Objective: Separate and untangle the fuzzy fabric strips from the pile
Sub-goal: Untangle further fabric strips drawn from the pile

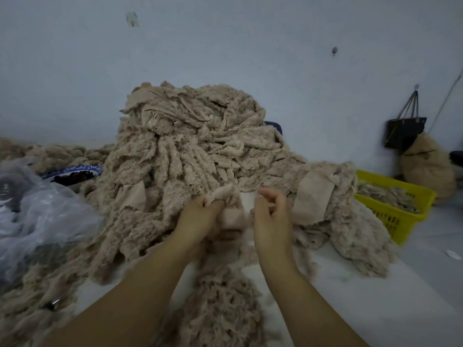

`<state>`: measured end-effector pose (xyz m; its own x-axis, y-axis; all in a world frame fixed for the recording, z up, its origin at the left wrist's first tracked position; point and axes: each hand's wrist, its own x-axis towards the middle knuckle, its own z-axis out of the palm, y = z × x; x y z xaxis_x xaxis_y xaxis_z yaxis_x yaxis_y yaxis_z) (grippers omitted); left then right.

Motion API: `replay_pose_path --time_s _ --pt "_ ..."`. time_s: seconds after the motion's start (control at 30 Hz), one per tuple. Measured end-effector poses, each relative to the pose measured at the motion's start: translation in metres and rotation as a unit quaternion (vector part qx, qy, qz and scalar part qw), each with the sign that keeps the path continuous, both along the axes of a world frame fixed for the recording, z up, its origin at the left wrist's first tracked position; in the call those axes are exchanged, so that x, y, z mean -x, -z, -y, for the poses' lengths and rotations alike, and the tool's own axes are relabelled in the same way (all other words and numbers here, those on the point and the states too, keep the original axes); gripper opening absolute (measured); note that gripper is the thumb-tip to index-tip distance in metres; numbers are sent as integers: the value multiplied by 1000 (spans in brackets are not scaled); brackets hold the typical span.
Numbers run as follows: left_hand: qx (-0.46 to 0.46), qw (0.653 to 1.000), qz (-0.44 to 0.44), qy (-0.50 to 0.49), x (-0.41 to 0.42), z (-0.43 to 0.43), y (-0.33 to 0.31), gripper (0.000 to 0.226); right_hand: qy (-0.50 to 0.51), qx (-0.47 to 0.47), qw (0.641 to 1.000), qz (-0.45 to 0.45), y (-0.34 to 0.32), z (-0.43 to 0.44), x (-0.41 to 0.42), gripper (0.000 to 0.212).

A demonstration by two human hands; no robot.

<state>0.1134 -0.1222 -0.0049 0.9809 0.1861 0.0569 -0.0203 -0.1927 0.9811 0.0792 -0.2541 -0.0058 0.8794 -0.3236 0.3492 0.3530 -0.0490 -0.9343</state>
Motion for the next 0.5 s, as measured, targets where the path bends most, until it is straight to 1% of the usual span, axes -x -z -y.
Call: replay_pose_path --time_s 0.07,0.1,0.13,0.17,0.2,0.23,0.27,0.33,0.37,0.4,0.43,0.47,0.5 --pt "27 999 -4 -18 -20 18 -8 12 23 17 999 -34 -3 6 -6 13" --pt "47 999 -9 -14 -30 29 -11 8 9 48 996 -78 -5 8 -12 15" --pt "71 997 -14 -2 -39 40 -14 9 -21 91 987 -129 -3 13 -19 18" --pt "88 996 -22 21 -48 53 -16 17 -59 142 973 -170 2 18 -24 23" --pt "88 994 -33 54 -55 68 -18 26 -87 188 960 -189 6 23 -30 24" --pt "57 993 -48 94 -61 82 -18 33 -101 224 952 -184 9 29 -32 23" --pt "4 989 -59 133 -67 95 -19 35 -101 236 949 -183 11 35 -36 21" --pt "-92 980 -60 164 -75 117 -20 35 -77 218 949 -213 17 42 -59 23" --pt "-124 976 -57 167 -78 127 -20 38 -40 178 960 -215 20 48 -70 27" --pt "-152 972 -57 170 -82 136 -16 42 -2 234 951 -201 22 53 -70 30" --pt "-172 968 -56 174 -86 145 -12 46 27 340 921 -187 27 59 -76 35" --pt "-174 967 -58 179 -88 154 -10 50 51 414 884 -211 24 65 -86 40" --pt "-156 967 -67 189 -90 162 -8 55 78 423 868 -250 21 68 -101 42"
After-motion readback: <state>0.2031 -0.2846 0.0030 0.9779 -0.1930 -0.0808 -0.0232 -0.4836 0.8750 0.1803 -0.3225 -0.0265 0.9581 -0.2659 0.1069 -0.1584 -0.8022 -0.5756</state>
